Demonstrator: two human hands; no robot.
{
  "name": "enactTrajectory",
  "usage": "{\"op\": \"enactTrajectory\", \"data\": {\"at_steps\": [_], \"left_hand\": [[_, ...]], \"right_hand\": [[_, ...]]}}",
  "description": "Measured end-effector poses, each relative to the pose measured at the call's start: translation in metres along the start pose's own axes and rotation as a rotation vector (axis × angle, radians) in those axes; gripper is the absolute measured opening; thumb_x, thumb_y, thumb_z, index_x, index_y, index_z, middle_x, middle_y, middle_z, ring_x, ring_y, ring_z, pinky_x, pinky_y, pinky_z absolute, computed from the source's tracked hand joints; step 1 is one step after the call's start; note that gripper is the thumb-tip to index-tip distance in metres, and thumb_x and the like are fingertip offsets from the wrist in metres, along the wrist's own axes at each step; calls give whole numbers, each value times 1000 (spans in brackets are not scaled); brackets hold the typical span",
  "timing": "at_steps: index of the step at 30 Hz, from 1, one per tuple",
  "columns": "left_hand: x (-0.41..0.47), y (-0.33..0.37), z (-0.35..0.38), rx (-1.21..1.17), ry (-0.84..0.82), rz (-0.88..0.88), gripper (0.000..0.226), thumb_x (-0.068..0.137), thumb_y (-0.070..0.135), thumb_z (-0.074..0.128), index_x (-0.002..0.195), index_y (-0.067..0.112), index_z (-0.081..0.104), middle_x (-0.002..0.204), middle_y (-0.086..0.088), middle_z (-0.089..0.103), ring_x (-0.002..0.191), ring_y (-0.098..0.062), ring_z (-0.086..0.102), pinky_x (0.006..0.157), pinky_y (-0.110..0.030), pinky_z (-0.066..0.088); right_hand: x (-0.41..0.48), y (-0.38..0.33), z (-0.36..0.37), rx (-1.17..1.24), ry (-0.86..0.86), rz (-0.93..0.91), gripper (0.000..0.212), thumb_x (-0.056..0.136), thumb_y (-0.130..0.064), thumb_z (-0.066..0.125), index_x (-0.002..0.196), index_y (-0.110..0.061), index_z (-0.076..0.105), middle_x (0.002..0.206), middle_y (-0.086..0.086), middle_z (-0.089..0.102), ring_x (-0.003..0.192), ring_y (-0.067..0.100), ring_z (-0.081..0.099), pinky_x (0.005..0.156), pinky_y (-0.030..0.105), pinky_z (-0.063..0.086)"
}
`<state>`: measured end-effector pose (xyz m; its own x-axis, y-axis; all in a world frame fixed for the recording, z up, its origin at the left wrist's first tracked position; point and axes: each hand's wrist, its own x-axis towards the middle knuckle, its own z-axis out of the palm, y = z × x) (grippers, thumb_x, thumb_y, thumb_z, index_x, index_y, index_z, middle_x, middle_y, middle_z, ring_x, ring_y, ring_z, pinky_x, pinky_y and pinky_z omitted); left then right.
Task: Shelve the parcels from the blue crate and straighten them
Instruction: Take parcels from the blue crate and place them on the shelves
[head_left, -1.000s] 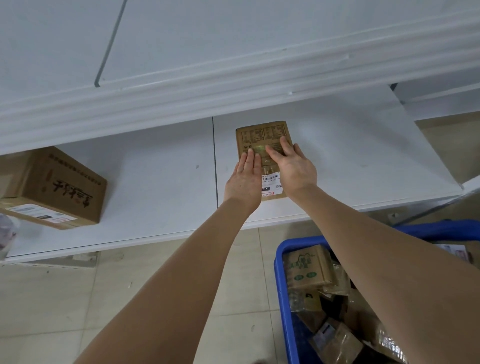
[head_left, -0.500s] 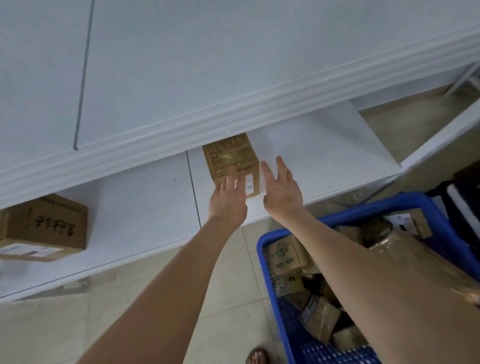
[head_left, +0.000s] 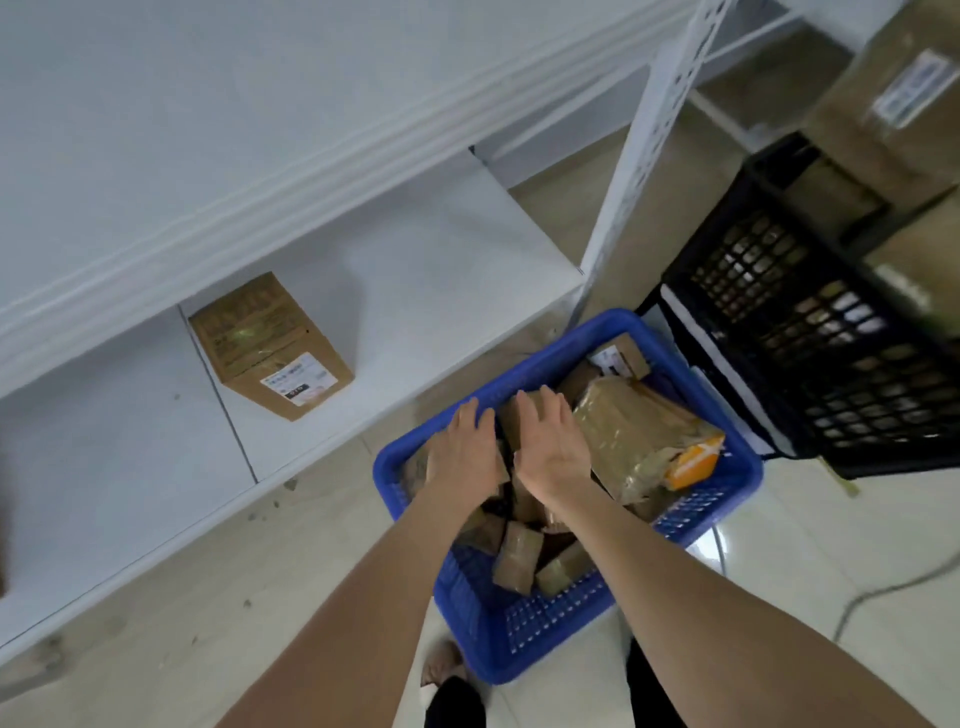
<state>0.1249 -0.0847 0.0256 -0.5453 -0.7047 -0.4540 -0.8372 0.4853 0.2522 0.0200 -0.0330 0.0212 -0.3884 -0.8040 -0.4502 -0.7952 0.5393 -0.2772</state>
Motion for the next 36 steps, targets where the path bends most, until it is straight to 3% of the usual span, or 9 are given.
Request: {"op": "enactTrajectory", "data": {"at_steps": [5, 9, 14, 18, 22, 25, 29, 32, 36], "left_hand": [[25, 66, 25, 23, -29, -17, 61, 91, 16, 52, 146, 11, 28, 155, -10, 21, 141, -22, 28, 108, -38, 35], [46, 124, 55, -77, -151, -118, 60, 90, 21, 56, 144, 10, 32, 146, -10, 34, 128, -25, 44, 101, -39, 44], [75, 185, 89, -188, -233, -223, 53, 94, 18, 49, 144, 15, 31, 146, -8, 33, 128, -27, 44, 101, -43, 43], [98, 198, 118, -188, -245, -299, 47, 96, 21, 47, 142, 17, 34, 143, -7, 38, 124, -29, 46, 94, -38, 40], [118, 191, 148, -186, -232, -388, 45, 99, 23, 42, 143, 16, 36, 141, -8, 44, 122, -28, 49, 84, -32, 39], [130, 182, 168, -231, -227, -418, 38, 99, 20, 39, 136, 14, 44, 133, -8, 51, 116, -26, 53, 73, -27, 33], [137, 171, 188, -525, -259, -495, 33, 98, 16, 39, 128, 8, 50, 130, -12, 54, 115, -29, 52, 93, -35, 44], [132, 163, 178, -638, -256, -545, 35, 99, 22, 39, 130, 9, 49, 128, -12, 55, 114, -29, 53, 97, -39, 44], [122, 151, 137, -810, -128, -619, 43, 98, 38, 43, 132, 13, 44, 123, -10, 60, 110, -28, 58, 95, -43, 47]], "right_hand": [[13, 68, -13, 31, -100, -1, 80, 92, -15, 57, 153, -23, 7, 160, 9, 1, 149, 29, -2, 117, 40, 23], [25, 130, -18, 8, -176, -30, 82, 87, -28, 66, 150, -23, 14, 155, 10, 13, 144, 29, 14, 113, 40, 28], [47, 209, -13, -5, -274, 79, 84, 85, -43, 67, 149, -24, 17, 151, 13, 24, 141, 33, 21, 111, 42, 32], [72, 244, 3, 16, -373, 201, 102, 79, -61, 66, 153, -22, 7, 158, 17, 9, 146, 35, 10, 115, 45, 27], [105, 255, 29, 61, -405, 294, 118, 72, -67, 70, 154, -17, 3, 159, 19, 3, 146, 37, 9, 115, 47, 25], [121, 257, 53, 48, -399, 314, 116, 72, -66, 70, 153, -17, 4, 159, 20, 8, 145, 37, 16, 113, 46, 27], [126, 254, 67, -18, -319, 302, 110, 71, -61, 72, 151, -21, 9, 148, 20, 33, 134, 37, 36, 101, 44, 39], [123, 242, 60, 54, -316, 323, 115, 67, -58, 76, 151, -18, 9, 148, 21, 31, 134, 40, 33, 102, 44, 38], [105, 213, 35, 14, -256, 174, 121, 66, -59, 75, 151, -13, 2, 148, 14, 25, 132, 37, 30, 106, 43, 33]]}}
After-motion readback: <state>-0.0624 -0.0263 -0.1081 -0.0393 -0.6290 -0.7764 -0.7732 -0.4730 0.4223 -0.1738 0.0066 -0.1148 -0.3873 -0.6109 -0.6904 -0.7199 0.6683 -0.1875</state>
